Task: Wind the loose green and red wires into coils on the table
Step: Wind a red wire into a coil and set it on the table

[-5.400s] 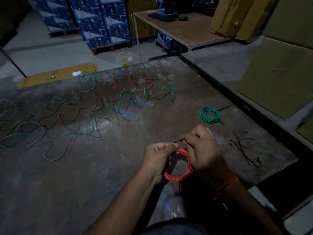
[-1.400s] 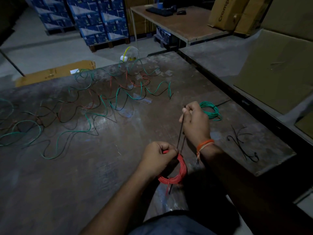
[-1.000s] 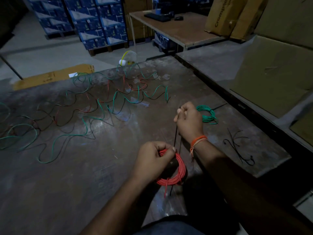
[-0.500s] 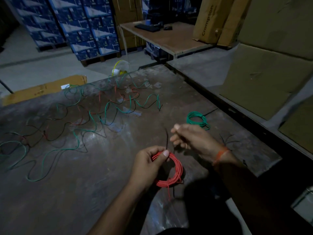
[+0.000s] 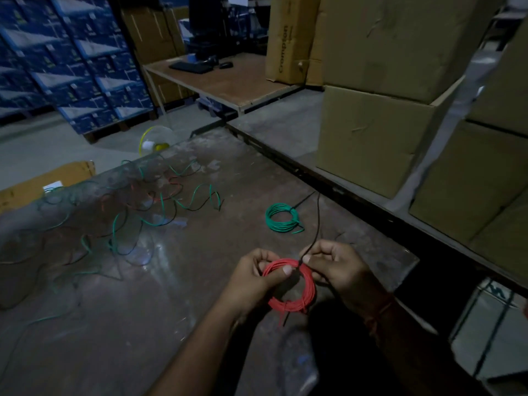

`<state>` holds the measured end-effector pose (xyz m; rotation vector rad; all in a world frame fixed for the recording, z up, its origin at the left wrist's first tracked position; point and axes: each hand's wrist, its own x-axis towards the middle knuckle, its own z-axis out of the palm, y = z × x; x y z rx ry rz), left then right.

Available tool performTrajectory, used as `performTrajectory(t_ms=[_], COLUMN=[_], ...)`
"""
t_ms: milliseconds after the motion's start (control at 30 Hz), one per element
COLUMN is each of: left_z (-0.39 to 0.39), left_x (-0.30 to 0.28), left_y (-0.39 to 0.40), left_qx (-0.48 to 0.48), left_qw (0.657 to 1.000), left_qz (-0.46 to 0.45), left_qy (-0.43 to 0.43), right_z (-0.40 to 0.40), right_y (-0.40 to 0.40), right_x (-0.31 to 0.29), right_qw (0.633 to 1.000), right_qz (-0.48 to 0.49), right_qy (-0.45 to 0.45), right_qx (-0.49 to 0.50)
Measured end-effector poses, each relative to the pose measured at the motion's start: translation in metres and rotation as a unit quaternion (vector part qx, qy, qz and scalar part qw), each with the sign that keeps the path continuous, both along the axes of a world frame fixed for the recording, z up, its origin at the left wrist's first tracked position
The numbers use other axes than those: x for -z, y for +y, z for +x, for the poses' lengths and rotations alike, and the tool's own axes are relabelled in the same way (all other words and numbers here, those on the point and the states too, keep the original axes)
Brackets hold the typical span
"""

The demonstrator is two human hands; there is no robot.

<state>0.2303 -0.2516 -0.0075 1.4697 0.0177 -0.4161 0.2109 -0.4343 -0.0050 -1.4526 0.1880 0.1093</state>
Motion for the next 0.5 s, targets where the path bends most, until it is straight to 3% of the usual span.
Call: performTrajectory(t_ms=[133, 333, 400, 500], left_z=[0.016, 0.043, 0.053, 0.076], left_x=[0.014, 0.014, 0.022, 0.054], left_y=[-0.025, -0.059, -0.061, -0.055], left_qx=[-0.034, -0.095, -0.088, -0.017], left_qw=[0.996, 0.995, 0.991, 0.955], left_qz=[-0.046, -0.002, 0.088, 0.267], left_qy=[0.062, 0.012, -0.047, -0.125], right_z=[0.026, 0.077, 0.092, 0.109], right_y=[-0.028, -0.053, -0.054, -0.056], right_x=[0.017, 0.037, 0.036, 0.035], right_qw=[0.993, 0.97, 0.955, 0.925], right_qz=[-0.034, -0.19, -0.248, -0.339], right_qy=[0.019, 0.021, 0.029, 0.05], right_qx=[0.11, 0.151, 0.161, 0.165])
